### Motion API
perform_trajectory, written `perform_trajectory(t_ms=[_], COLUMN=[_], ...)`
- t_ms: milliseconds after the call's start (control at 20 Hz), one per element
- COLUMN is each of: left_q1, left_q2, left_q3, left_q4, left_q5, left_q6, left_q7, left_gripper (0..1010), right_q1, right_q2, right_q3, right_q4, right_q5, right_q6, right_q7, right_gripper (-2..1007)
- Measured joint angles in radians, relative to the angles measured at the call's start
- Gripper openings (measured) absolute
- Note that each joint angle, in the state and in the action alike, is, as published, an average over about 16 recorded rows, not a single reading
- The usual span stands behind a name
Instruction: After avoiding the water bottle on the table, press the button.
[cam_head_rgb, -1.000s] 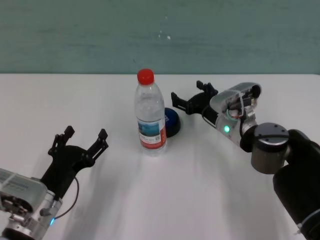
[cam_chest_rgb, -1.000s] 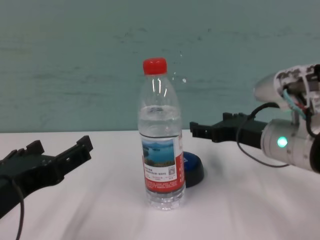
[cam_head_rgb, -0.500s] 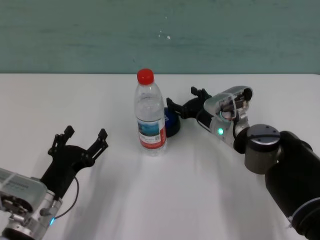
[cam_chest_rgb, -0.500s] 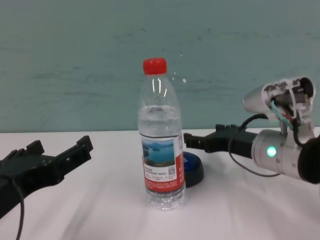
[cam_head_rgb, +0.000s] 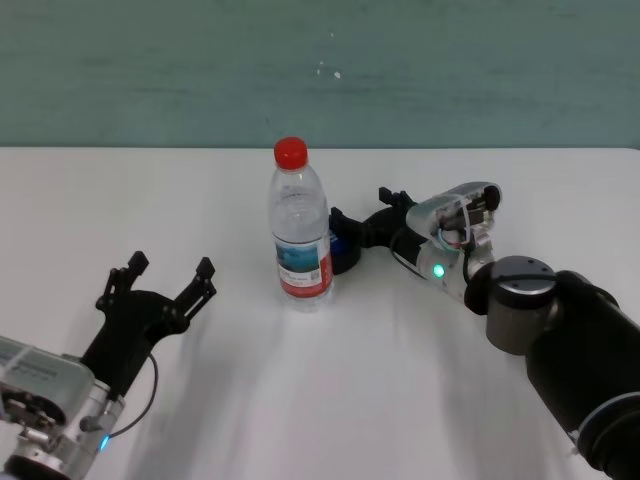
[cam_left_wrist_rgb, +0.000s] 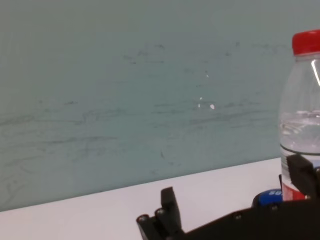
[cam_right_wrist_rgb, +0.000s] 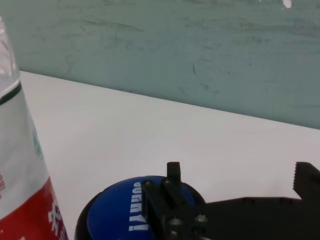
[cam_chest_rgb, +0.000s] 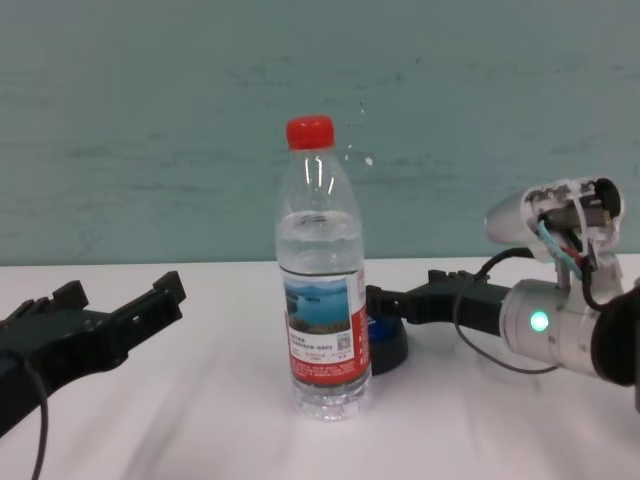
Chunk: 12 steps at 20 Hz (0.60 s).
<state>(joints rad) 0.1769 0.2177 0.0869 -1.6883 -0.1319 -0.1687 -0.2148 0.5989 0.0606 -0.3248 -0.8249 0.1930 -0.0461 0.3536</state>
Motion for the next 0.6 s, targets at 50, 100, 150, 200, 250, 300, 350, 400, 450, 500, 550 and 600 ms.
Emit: perform_trajectory(t_ms=[50,100,150,200,250,300,350,400,450,500,550,600], left_q1=[0.0,0.0,0.0,0.0,0.0,0.0,0.0,0.0,0.0,0.0,0.0,0.0], left_q2=[0.0,0.0,0.0,0.0,0.0,0.0,0.0,0.0,0.0,0.0,0.0,0.0], left_q3=[0.0,0.0,0.0,0.0,0.0,0.0,0.0,0.0,0.0,0.0,0.0,0.0], left_q4=[0.0,0.0,0.0,0.0,0.0,0.0,0.0,0.0,0.0,0.0,0.0,0.0], left_q5=[0.0,0.0,0.0,0.0,0.0,0.0,0.0,0.0,0.0,0.0,0.0,0.0], left_q6=[0.0,0.0,0.0,0.0,0.0,0.0,0.0,0.0,0.0,0.0,0.0,0.0], left_q7=[0.0,0.0,0.0,0.0,0.0,0.0,0.0,0.0,0.0,0.0,0.0,0.0], left_gripper=[1010,1010,1010,1010,1010,1010,1010,1010,1010,1010,1010,1010], right_q1=[0.001,0.0,-0.001,-0.003,-0.006,-0.01,-0.014,-0.018,-0.023,-0.029,-0.036,-0.042], right_q2=[-0.001,-0.001,-0.001,-0.001,0.0,0.001,0.003,0.005,0.007,0.01,0.012,0.015], right_q3=[0.001,0.001,0.002,0.002,0.002,0.002,0.002,0.002,0.002,0.001,0.001,0.001], right_q4=[0.004,0.005,0.005,0.002,-0.003,-0.01,-0.019,-0.029,-0.041,-0.055,-0.07,-0.085], right_q5=[0.002,0.003,0.004,0.005,0.005,0.004,0.003,0.002,0.001,-0.001,-0.002,-0.004], right_q6=[0.001,0.002,0.003,0.004,0.006,0.008,0.01,0.012,0.014,0.017,0.019,0.022], right_q7=[0.001,0.002,0.002,0.001,0.0,-0.002,-0.004,-0.007,-0.01,-0.014,-0.017,-0.021], right_gripper=[1004,1004,1004,1004,1004,1004,1004,1004,1004,1004,1004,1004])
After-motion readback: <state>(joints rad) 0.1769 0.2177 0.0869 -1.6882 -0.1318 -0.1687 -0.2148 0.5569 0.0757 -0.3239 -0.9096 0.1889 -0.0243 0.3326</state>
